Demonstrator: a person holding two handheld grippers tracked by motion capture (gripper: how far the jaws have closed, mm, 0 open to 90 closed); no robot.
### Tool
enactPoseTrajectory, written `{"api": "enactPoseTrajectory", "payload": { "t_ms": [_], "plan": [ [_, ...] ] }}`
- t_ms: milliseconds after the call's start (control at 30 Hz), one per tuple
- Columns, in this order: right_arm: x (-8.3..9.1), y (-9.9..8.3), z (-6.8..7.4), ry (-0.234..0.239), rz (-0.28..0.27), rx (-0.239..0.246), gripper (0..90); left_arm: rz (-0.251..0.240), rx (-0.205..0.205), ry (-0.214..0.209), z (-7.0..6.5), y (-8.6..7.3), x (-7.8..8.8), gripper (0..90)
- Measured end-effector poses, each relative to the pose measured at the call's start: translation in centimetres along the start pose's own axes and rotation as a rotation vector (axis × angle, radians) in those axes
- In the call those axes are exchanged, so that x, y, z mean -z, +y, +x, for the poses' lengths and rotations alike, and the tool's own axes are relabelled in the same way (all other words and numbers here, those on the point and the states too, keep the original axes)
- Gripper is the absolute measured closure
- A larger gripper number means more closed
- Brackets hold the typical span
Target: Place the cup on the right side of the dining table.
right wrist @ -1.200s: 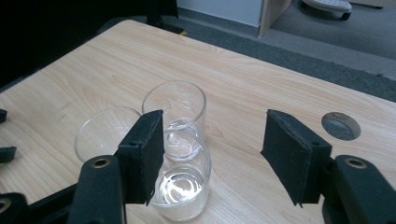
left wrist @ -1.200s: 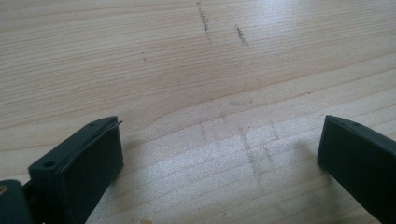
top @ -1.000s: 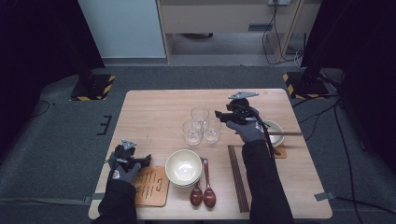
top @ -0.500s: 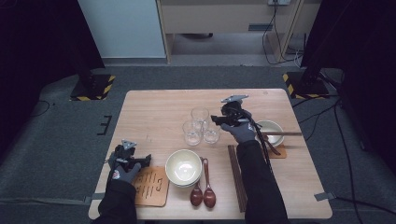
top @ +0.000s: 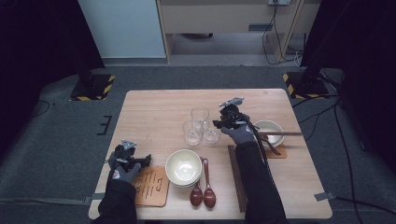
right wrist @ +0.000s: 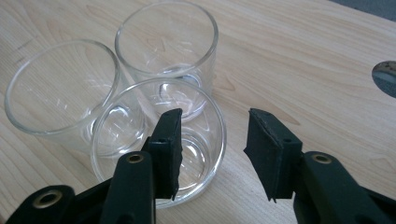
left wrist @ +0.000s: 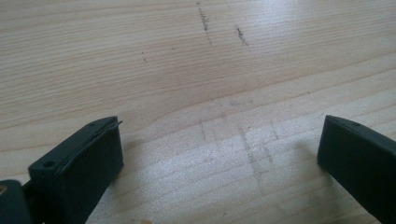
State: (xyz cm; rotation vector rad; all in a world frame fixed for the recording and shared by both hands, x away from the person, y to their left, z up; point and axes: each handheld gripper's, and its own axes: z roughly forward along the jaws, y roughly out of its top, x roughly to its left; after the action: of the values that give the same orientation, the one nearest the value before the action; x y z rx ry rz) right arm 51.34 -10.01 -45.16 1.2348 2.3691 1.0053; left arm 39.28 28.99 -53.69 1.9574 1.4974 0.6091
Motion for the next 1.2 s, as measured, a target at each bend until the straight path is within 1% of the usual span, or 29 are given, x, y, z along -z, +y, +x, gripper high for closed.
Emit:
{"api": "enactPoseTrajectory", "payload": {
  "t_ms": [167,333,467,700,800,900,933,1000,1200],
  "plan": [
    [-0.6,-0.2,0.1,-0.011,0.04,0.007,59.6,0.0,0.0,0.0,0.0,0.0,0.0,0.0],
    [-1.2,-0.2,0.1,-0.022,0.071,-0.002,63.4,0.0,0.0,0.0,0.0,0.0,0.0,0.0],
    [-1.7,-0.2,0.3,-0.022,0.091,-0.006,68.2,0.0,0.0,0.0,0.0,0.0,0.0,0.0],
    [-2.5,0.1,0.4,-0.023,0.126,-0.026,76.4,0.0,0.0,0.0,0.0,0.0,0.0,0.0],
    [-2.7,0.2,0.3,-0.033,0.137,-0.03,80.3,0.0,0.0,0.0,0.0,0.0,0.0,0.0],
    [-2.7,0.2,0.2,-0.027,0.143,-0.043,80.8,0.0,0.0,0.0,0.0,0.0,0.0,0.0],
    [-2.8,0.4,0.2,-0.031,0.159,-0.036,81.0,0.0,0.0,0.0,0.0,0.0,0.0,0.0],
    [-2.9,0.6,0.2,-0.033,0.168,-0.032,81.1,0.0,0.0,0.0,0.0,0.0,0.0,0.0],
    [-3.0,0.7,0.2,-0.034,0.174,-0.042,81.4,0.0,0.0,0.0,0.0,0.0,0.0,0.0]
  ]
}}
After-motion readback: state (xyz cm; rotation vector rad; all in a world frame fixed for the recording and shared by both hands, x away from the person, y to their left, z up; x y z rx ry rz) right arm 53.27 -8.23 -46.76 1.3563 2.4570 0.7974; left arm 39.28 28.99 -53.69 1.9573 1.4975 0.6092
